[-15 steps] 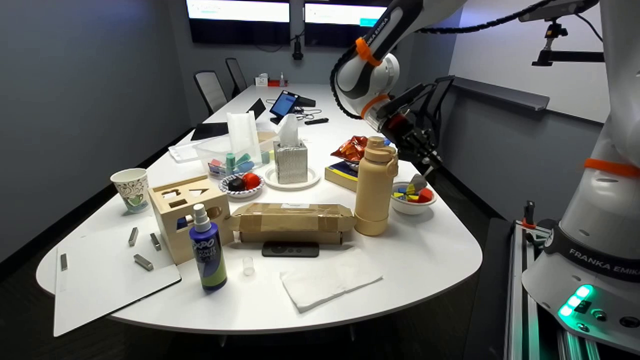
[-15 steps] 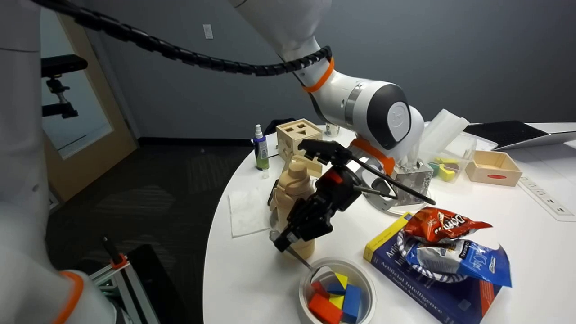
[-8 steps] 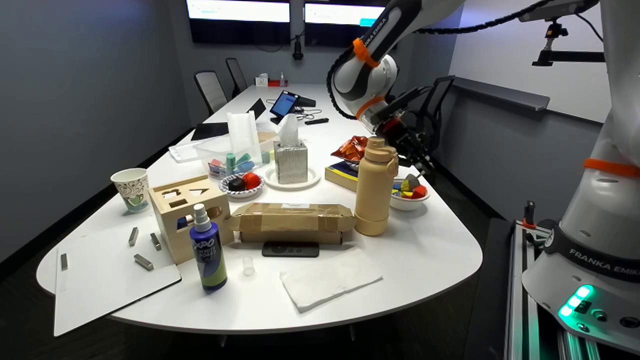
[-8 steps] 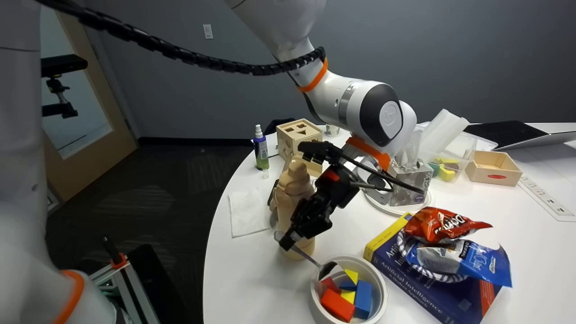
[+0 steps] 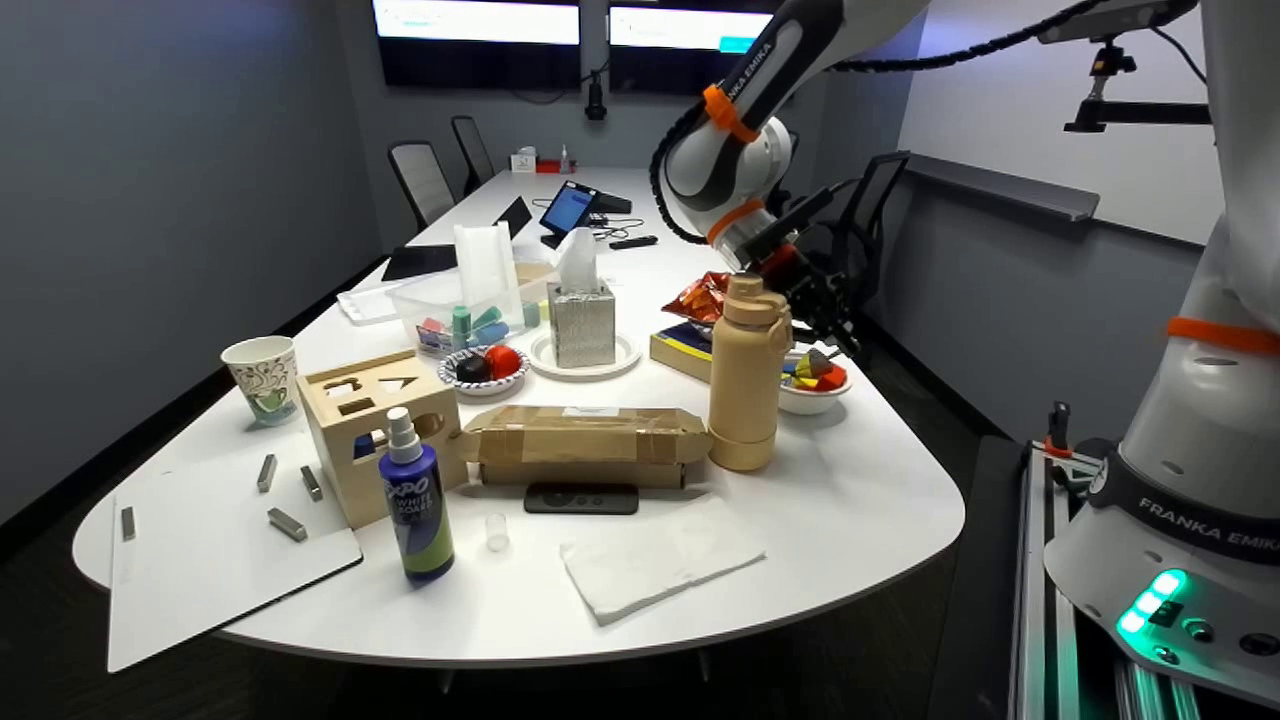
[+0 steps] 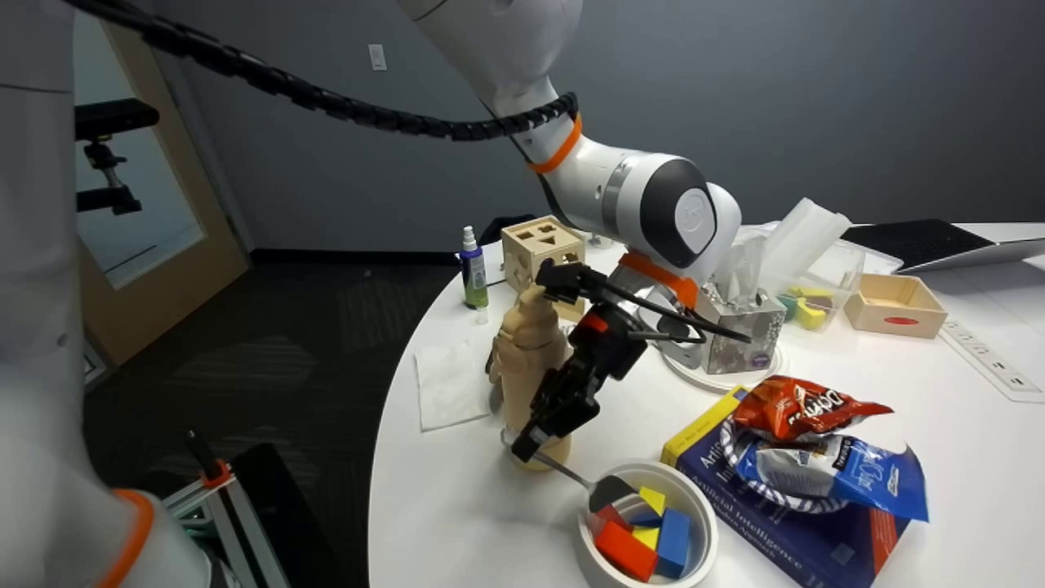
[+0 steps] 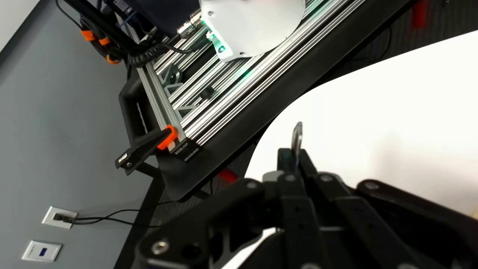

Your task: Use the spoon to stir in the white bowl

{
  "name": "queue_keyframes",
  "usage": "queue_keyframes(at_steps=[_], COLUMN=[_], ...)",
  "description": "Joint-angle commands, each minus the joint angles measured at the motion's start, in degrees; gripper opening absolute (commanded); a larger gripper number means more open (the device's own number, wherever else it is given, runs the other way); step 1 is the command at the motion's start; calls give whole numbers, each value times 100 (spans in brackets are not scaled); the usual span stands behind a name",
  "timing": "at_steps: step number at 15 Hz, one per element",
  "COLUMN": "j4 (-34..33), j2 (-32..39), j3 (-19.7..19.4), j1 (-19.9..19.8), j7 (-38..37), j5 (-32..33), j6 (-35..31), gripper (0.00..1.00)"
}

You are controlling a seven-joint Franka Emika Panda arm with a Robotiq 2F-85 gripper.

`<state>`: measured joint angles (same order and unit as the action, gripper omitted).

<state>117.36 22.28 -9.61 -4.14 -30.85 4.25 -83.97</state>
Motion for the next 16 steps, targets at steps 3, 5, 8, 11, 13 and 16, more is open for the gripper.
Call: queue_keyframes(at_steps=[3, 5, 8, 11, 13, 16], j4=[213, 237, 251, 279, 338, 462], j2=[-72, -87, -98, -58, -74, -82], j3=[-121, -193, -313, -358, -362, -349], j1=[2, -57, -164, -265, -294, -286], j7=[-234, -261, -249, -149, -130, -124], j5=[136, 81, -14, -63, -57, -10], j6=[-461, -654, -1001, -1227, -1353, -1576], gripper=[1, 1, 1, 1, 1, 1])
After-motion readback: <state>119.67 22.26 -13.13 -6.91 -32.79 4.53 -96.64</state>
